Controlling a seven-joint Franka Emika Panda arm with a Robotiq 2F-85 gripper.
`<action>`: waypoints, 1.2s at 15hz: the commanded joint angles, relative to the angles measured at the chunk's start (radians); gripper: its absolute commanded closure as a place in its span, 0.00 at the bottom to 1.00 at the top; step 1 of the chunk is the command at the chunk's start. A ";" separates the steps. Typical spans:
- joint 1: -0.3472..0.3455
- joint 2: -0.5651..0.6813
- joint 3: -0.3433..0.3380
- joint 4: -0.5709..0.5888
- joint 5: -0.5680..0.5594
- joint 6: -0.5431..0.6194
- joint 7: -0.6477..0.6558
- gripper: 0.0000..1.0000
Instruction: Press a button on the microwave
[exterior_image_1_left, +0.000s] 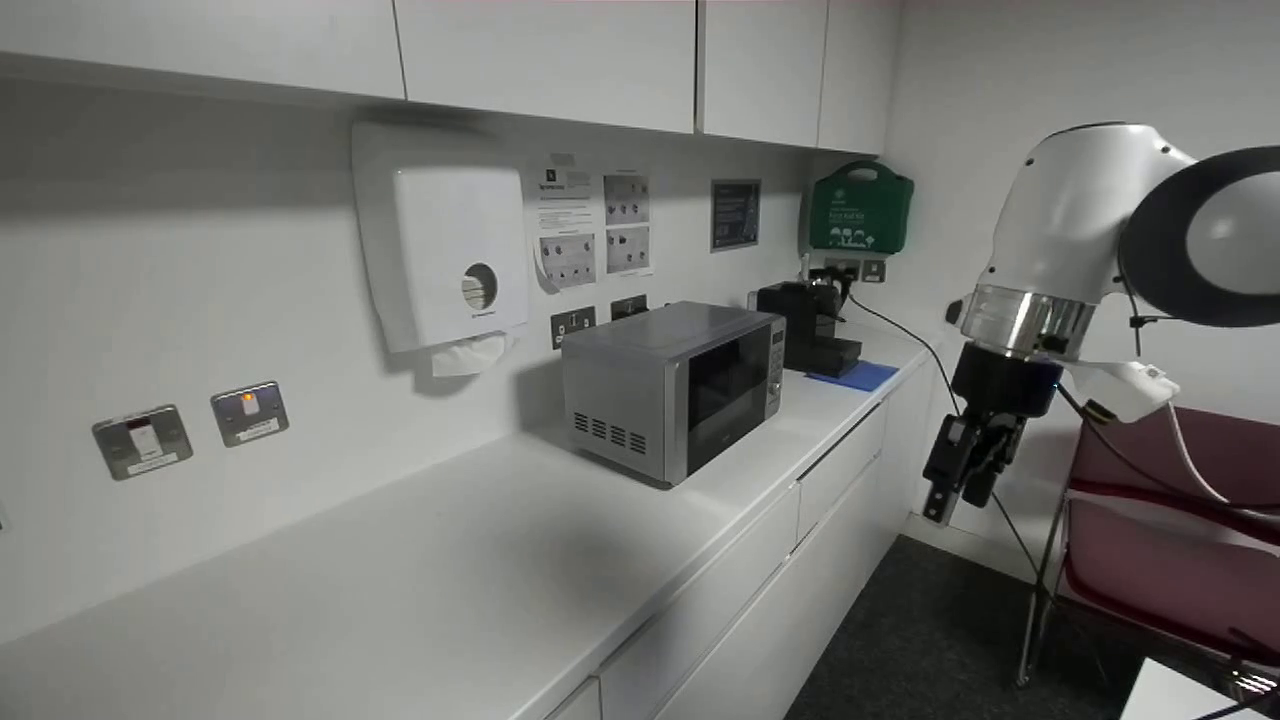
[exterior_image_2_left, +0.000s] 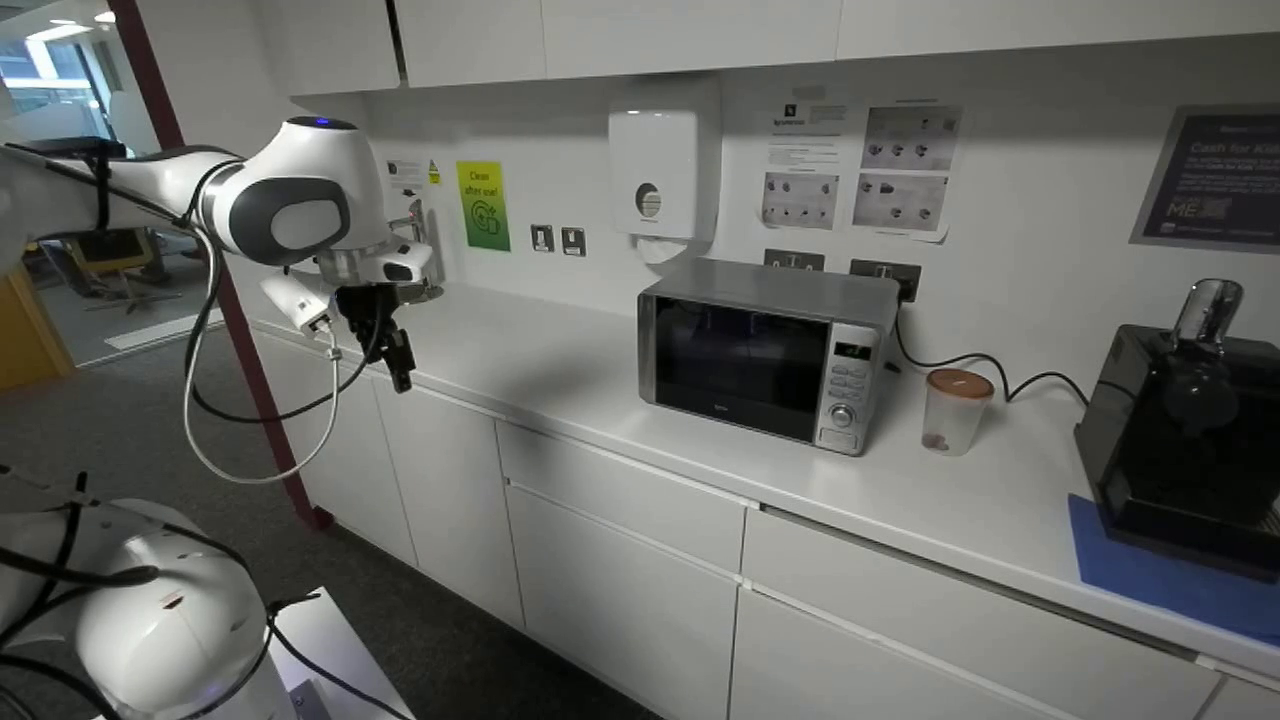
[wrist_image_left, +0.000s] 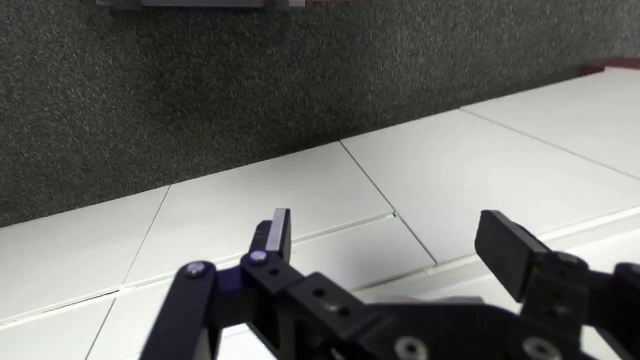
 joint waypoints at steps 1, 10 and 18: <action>-0.080 0.002 -0.012 -0.035 0.020 0.129 0.061 0.00; -0.259 0.121 -0.101 0.049 0.023 0.389 0.209 0.00; -0.331 0.157 -0.114 0.119 -0.003 0.530 0.374 0.00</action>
